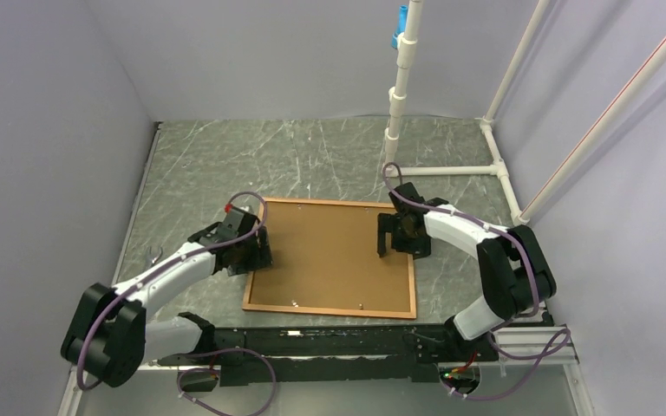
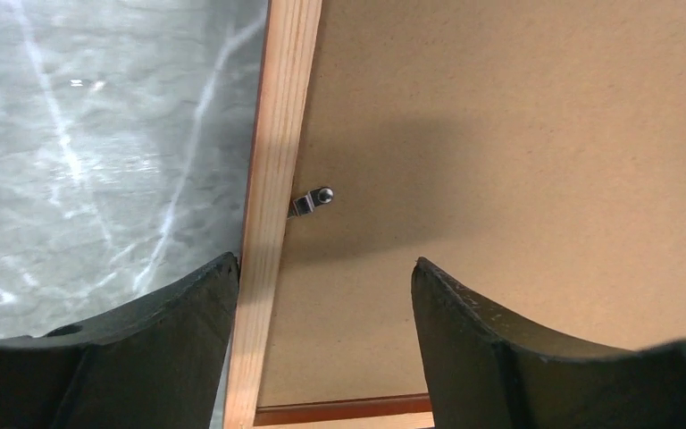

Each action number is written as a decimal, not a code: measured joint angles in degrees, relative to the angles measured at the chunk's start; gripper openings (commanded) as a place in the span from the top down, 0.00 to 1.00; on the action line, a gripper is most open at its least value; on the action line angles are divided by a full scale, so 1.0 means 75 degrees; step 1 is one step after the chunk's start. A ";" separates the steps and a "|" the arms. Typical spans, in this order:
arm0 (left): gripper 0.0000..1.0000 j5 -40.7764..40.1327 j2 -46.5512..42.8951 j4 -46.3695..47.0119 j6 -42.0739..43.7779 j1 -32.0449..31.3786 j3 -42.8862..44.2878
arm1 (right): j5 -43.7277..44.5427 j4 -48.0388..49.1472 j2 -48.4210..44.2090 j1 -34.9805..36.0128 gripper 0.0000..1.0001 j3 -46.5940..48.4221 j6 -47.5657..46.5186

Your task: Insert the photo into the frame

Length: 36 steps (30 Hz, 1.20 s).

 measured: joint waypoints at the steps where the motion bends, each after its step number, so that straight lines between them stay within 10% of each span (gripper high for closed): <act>1: 0.26 0.0009 -0.0195 -0.0067 -0.0003 0.0076 -0.0047 | 0.0015 -0.0023 0.0096 0.0114 0.07 0.0099 0.0006; 25: 0.26 -0.0356 -0.0912 -0.0734 -0.0321 0.0364 -0.0204 | 0.0052 0.0408 0.0565 -0.0259 0.11 0.0644 0.0353; 36: 0.26 -0.0361 -0.0901 -0.0734 -0.0321 0.0364 -0.0201 | -0.0050 0.0592 0.0697 -0.0490 0.51 0.0662 0.0358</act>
